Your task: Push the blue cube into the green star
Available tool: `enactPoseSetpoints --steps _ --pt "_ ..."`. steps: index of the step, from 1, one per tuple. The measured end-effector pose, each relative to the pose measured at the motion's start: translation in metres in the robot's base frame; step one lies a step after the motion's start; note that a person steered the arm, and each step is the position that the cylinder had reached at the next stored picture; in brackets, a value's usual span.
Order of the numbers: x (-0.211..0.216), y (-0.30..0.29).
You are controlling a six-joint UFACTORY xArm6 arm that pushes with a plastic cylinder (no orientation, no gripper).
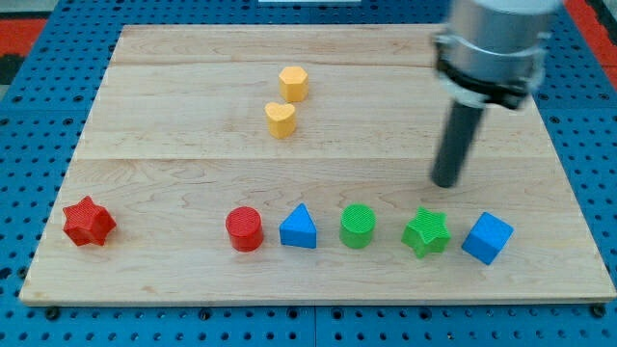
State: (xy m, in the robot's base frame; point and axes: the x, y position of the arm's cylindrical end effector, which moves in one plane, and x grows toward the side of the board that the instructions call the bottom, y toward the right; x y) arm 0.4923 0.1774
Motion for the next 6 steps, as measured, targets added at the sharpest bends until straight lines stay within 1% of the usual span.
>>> enactPoseSetpoints --steps 1,2,3,4,5,6 --pt "0.057 0.028" --pt "0.091 0.027" --pt "0.094 0.024" --pt "0.124 0.059" --pt "0.126 0.023" --pt "0.117 0.000"
